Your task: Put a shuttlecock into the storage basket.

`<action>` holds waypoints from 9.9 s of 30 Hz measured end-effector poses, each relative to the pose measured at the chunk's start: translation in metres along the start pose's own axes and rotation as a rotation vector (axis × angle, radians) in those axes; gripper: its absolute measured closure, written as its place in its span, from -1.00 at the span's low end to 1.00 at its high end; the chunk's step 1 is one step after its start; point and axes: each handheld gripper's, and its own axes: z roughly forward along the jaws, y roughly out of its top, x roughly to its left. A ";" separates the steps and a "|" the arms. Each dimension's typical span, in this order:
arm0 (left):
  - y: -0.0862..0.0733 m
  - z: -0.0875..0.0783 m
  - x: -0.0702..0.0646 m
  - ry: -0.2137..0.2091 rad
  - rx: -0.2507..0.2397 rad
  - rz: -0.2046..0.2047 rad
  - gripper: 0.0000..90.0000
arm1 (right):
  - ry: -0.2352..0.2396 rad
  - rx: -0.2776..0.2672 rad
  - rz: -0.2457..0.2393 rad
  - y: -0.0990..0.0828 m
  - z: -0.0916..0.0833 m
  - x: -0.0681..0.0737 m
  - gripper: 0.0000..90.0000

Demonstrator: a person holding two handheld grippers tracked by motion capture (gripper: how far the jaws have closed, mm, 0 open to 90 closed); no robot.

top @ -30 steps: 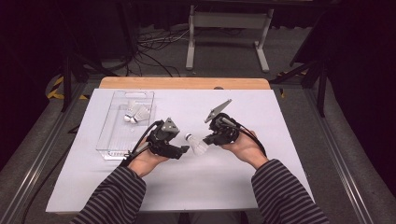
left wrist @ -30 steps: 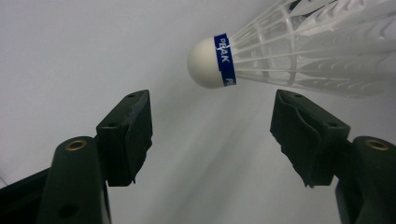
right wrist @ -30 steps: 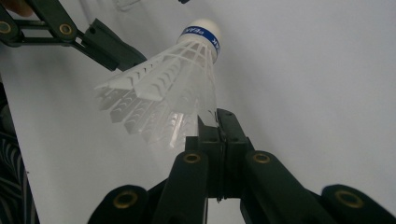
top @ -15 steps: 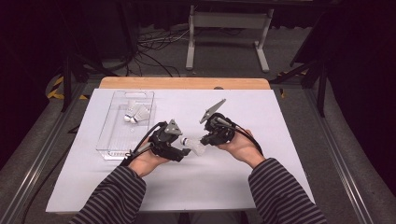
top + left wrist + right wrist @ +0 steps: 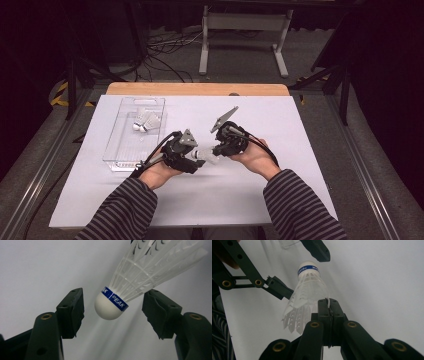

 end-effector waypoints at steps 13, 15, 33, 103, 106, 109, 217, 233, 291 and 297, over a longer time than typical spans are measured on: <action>0.002 0.001 -0.001 -0.021 0.028 -0.009 -0.02 | -0.001 -0.013 0.004 0.001 0.001 0.001 1.00; 0.002 0.001 -0.002 -0.019 0.034 -0.011 0.02 | 0.001 -0.014 0.001 0.002 0.001 0.001 1.00; 0.003 -0.002 -0.004 -0.012 0.056 0.030 0.34 | -0.007 -0.022 0.001 0.001 0.000 0.000 0.99; 0.001 -0.011 -0.002 -0.010 0.091 0.019 0.42 | -0.265 -0.214 0.191 -0.063 -0.029 -0.017 -0.13; 0.000 -0.012 -0.002 -0.014 0.095 0.011 0.42 | -0.280 -0.223 0.189 -0.066 -0.031 -0.016 -0.17; 0.000 -0.013 -0.001 -0.012 0.096 0.010 0.42 | -0.293 -0.238 0.192 -0.070 -0.034 -0.014 -0.19; -0.046 -0.093 0.063 0.108 -0.030 -0.286 0.41 | -0.537 -0.595 0.495 -0.238 -0.035 0.014 -0.70; -0.058 -0.101 0.081 0.162 -0.030 -0.350 0.41 | -0.534 -0.602 0.501 -0.239 -0.035 0.014 -0.71; -0.078 -0.070 0.105 0.197 0.096 -0.474 0.41 | -0.534 -0.661 0.503 -0.235 -0.039 0.018 -0.72; -0.078 -0.068 0.110 0.246 0.123 -0.491 0.40 | -0.559 -0.652 0.507 -0.242 -0.042 0.020 -0.72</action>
